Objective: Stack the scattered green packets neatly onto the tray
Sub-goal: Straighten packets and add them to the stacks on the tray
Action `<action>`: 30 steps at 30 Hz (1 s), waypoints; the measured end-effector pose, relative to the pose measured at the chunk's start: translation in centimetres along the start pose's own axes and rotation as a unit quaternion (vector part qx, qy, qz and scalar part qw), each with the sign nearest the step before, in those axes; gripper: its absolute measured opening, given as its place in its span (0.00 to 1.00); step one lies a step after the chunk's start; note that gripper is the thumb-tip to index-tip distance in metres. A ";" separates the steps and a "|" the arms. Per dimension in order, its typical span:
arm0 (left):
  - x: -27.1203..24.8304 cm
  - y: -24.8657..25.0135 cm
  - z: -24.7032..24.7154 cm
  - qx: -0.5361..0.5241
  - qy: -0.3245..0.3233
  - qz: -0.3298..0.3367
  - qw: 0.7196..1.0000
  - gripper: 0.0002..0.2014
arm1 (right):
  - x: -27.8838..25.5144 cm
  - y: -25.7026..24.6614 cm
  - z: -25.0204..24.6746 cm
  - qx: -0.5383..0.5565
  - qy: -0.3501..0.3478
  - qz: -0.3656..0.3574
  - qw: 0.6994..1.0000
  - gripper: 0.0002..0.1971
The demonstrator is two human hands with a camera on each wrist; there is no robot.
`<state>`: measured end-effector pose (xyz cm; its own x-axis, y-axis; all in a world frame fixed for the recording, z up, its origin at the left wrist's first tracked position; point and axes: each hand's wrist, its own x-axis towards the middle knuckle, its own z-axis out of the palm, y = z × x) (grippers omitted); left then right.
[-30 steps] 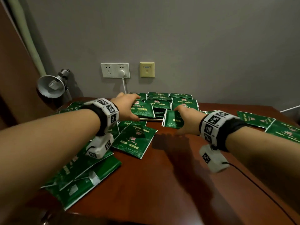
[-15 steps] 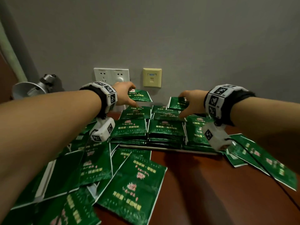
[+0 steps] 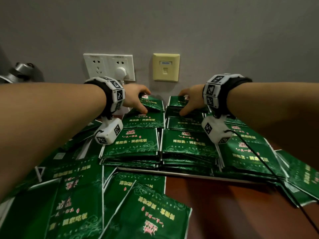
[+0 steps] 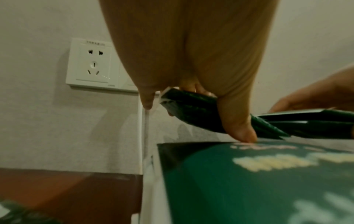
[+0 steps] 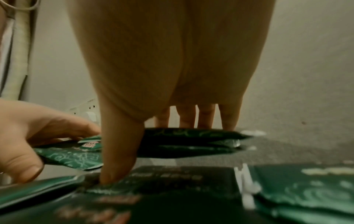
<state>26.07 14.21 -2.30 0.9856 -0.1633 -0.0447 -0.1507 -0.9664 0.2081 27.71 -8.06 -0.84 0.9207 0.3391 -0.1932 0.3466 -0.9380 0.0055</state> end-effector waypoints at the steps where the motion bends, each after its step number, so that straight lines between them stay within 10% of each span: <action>1: 0.2 -0.2 0.3 0.005 -0.009 0.001 1.000 0.40 | 0.3 -0.1 0.4 0.002 -0.007 -0.001 1.000 0.37; 18: -2.5 2.9 -1.6 -0.018 -0.029 -0.003 0.999 0.29 | -1.7 0.9 -0.5 -0.013 0.004 -0.012 1.000 0.36; 30: -11.5 17.5 0.2 0.058 -0.041 0.123 0.990 0.26 | -16.5 5.1 1.4 0.046 0.040 0.032 0.998 0.35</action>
<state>12.06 -0.88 1.62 0.9090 -0.4078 -0.0857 -0.3983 -0.9107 0.1093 14.03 -18.57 1.03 0.9528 0.2804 -0.1162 0.2731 -0.9591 -0.0749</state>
